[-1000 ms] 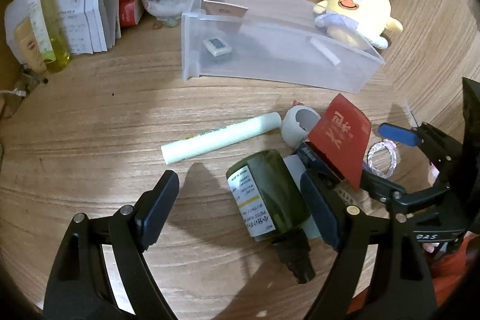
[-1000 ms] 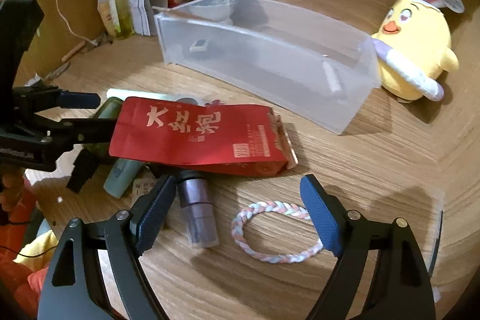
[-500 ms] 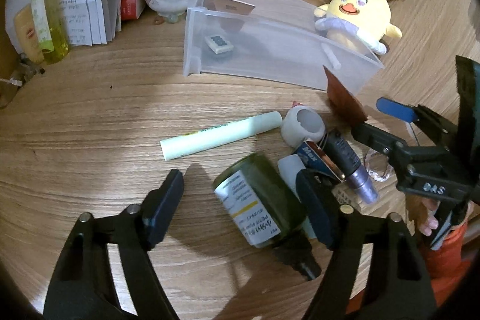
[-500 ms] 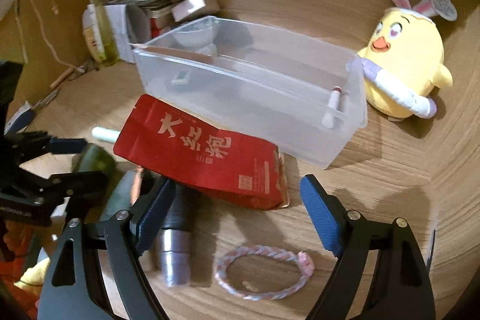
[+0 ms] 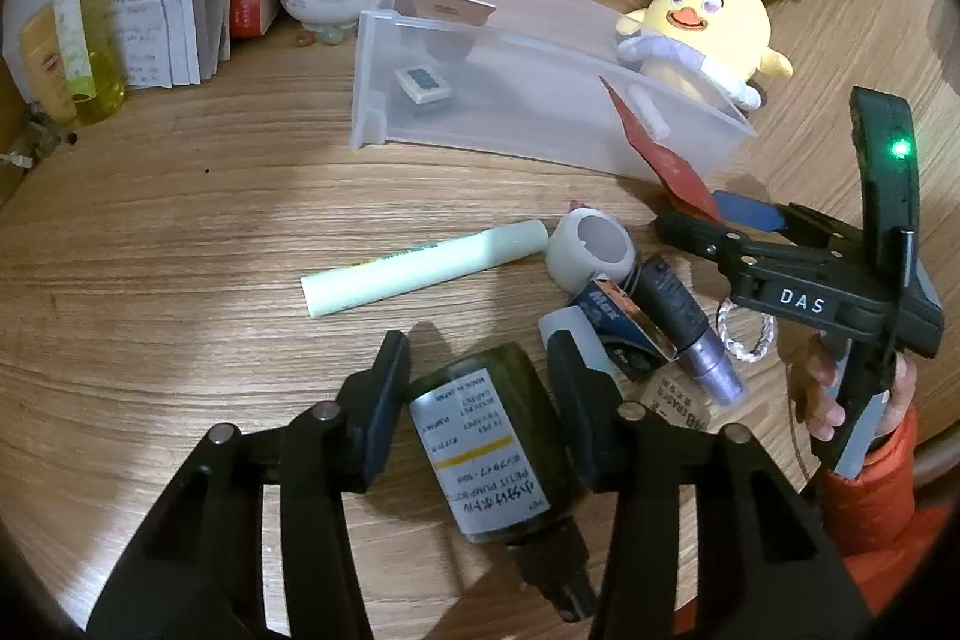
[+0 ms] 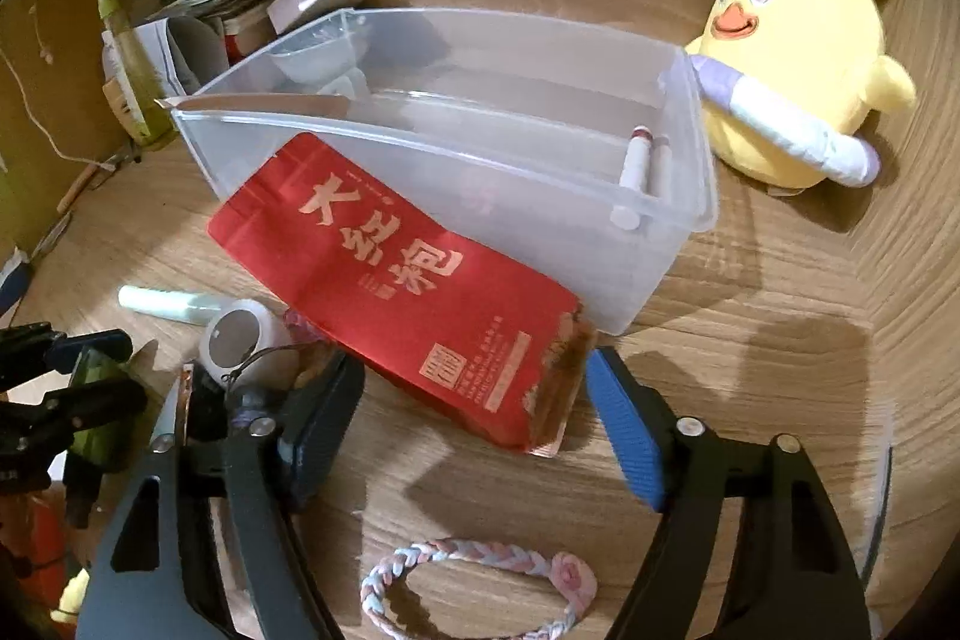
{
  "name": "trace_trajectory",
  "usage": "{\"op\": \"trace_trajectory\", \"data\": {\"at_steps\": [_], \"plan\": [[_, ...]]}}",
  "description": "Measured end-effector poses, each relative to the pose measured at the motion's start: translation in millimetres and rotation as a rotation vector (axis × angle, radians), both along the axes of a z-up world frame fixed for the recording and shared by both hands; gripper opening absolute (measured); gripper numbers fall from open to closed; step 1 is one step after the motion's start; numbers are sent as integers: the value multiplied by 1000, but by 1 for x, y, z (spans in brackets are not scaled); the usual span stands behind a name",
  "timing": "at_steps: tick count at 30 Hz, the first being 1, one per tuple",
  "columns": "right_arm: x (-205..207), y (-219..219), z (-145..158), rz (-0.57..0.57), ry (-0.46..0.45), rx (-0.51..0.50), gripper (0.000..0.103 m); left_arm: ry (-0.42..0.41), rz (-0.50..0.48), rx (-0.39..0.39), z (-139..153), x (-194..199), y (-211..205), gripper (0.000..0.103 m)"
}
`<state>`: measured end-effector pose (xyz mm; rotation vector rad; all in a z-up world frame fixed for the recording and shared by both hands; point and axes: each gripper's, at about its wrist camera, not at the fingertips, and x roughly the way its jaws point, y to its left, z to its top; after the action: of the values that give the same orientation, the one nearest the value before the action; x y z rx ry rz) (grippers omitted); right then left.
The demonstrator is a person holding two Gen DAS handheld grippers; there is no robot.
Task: Organize objects
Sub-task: 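Grasp the dark green bottle with the left gripper while the right approaches the red packet, then grasp the red printed packet with the right gripper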
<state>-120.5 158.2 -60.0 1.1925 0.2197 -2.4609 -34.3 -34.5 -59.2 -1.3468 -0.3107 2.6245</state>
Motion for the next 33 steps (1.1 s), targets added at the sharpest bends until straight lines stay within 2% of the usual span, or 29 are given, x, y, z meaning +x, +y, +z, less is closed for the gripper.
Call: {"op": "trace_trajectory", "data": {"at_steps": [3, 6, 13, 22, 33], "plan": [[1, -4, 0, 8, 13, 18, 73, 5, 2, 2, 0, 1, 0, 46], [3, -10, -1, 24, 25, 45, 59, 11, -5, 1, 1, 4, 1, 43], [11, -15, 0, 49, 58, 89, 43, 55, -3, -6, 13, 10, -1, 43], [28, -4, 21, 67, 83, 26, 28, 108, -2, 19, 32, 13, -4, 43], [50, 4, 32, 94, 79, -24, 24, 185, 6, 52, 58, 11, -7, 42]]}}
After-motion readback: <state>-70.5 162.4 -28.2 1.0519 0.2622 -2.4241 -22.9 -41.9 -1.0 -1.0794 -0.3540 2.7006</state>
